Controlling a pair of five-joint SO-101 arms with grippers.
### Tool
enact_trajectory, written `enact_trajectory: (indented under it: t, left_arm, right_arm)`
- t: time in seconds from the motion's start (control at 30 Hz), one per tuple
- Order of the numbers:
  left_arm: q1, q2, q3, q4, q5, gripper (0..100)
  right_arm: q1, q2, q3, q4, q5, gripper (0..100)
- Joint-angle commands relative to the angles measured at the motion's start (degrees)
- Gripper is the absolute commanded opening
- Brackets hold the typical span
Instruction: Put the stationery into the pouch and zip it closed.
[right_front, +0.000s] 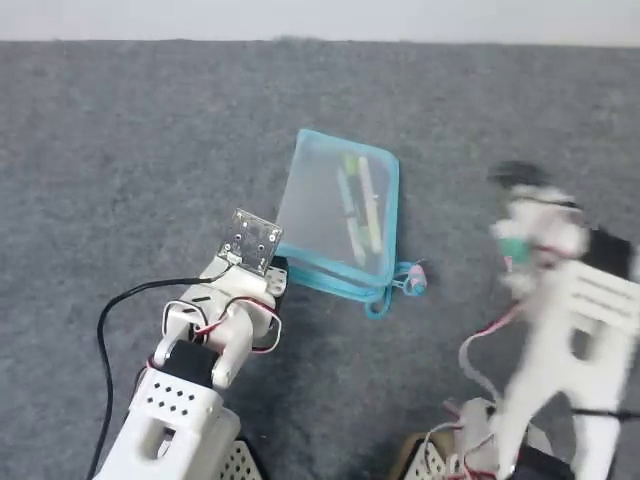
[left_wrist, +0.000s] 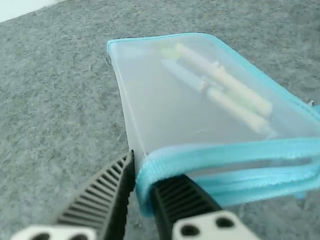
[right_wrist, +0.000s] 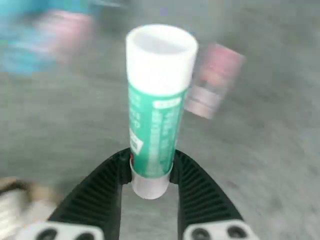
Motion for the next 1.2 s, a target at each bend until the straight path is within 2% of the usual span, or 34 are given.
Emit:
enact_trajectory:
  t: [0.0,0.17,0.33,0.53,0.73,1.0,1.17]
  left_arm:
    - [0.4,0.4,-0.9,-2.1,0.9,1]
    - [0.4,0.2,0.0,-2.1,0.9,1]
    - [0.4,0.4,0.0,-2.1,0.9,1]
    - [0.4,0.4,0.0,-2.1,0.9,1]
    - [0.4,0.4,0.0,-2.1,0.9,1]
    - [0.4,0.2,0.0,-2.1,0.8,1]
    - [0.4,0.2,0.0,-2.1,0.8,1]
  right_arm:
    - [17.7,2.5,1.0,-10.2,11.6,0.6]
    - [25.0,15.1,1.0,-19.0,14.8,0.7]
    - [26.7,24.0,0.9,-25.5,14.9,2.0]
    - [26.5,28.4,0.9,-27.4,14.8,21.3]
    - [27.8,28.7,1.0,-27.3,14.8,15.4]
    - [28.4,29.1,3.6,-27.9,14.9,15.1]
    - [28.4,29.1,8.5,-34.2,14.6,15.1]
